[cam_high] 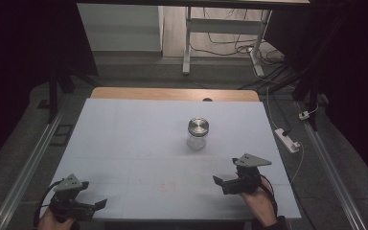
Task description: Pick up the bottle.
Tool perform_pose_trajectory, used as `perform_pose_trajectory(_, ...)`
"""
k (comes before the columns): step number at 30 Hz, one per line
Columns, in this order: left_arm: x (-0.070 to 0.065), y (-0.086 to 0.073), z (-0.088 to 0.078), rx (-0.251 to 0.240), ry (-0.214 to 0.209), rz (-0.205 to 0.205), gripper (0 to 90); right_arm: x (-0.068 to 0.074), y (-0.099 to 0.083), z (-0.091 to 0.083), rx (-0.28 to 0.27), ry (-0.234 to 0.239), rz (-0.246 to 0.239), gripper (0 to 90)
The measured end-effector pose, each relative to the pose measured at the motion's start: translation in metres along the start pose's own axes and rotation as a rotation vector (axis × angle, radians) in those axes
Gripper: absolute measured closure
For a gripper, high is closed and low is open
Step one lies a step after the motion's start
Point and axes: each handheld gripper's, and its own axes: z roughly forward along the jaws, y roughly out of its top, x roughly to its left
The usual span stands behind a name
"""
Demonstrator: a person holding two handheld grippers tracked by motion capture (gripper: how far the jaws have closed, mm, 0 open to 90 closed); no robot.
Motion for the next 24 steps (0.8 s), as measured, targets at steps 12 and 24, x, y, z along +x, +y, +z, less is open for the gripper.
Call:
perform_pose_trajectory(12,0.000,0.000,0.000,-0.006,0.000,0.000,1.0,-0.003,0.014,0.016,-0.021,0.020,0.005,0.0)
perform_pose_trajectory(24,0.000,0.000,-0.001,-0.006,-0.002,0.000,0.9,-0.006,0.031,0.037,-0.030,0.049,0.004,0.0)
